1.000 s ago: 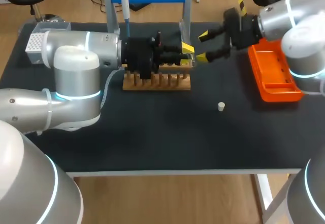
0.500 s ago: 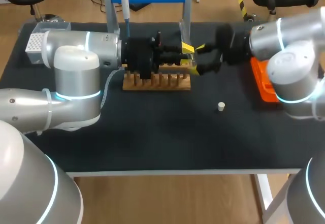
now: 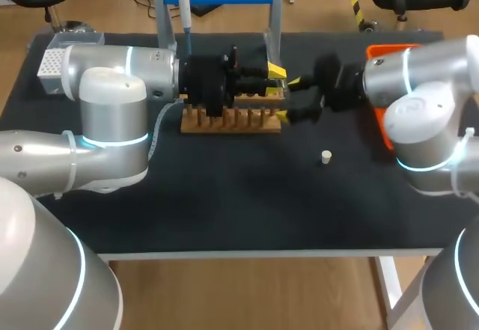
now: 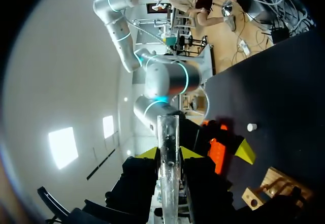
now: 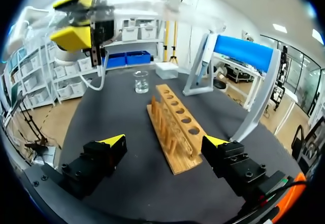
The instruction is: Invert the test tube, pick up the pipette, mount the tip to pipette, aspirate from beaker and dispense into the tube, eject the tip, return the pipette, and cap with the stopper.
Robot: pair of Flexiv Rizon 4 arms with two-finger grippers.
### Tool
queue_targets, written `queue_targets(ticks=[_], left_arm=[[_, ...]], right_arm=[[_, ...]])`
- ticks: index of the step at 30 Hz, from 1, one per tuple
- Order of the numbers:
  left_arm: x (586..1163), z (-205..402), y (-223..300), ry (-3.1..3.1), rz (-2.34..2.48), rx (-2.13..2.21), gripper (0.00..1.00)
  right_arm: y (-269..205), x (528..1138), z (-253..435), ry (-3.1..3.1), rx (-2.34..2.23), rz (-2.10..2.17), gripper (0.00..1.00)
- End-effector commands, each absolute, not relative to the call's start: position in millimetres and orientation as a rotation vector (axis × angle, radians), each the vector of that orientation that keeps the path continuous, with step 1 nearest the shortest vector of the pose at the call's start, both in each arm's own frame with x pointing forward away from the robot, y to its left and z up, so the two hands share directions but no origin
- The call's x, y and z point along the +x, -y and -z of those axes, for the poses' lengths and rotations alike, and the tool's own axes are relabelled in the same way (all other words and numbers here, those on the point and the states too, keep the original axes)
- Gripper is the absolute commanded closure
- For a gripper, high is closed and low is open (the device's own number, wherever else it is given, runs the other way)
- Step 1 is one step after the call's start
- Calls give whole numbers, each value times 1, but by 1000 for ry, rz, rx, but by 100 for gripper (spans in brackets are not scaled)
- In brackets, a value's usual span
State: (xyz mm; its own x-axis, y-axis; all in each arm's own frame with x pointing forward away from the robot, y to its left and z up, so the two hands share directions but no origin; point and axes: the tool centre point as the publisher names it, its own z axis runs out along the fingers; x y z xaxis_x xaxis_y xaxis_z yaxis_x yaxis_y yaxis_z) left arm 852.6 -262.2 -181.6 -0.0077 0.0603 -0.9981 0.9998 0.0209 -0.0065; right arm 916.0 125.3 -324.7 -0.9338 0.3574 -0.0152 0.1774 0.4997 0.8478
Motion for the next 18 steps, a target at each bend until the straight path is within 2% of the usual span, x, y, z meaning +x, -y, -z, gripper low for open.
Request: queue_targets(ticks=[1, 18], left_arm=[[854, 181, 262, -1269, 1170, 1239, 100], [854, 181, 262, -1269, 1170, 1239, 100]], right_arm=[[-131, 920, 332, -2561, 469, -1382, 0], [-133, 919, 344, -2575, 518, -1359, 0]])
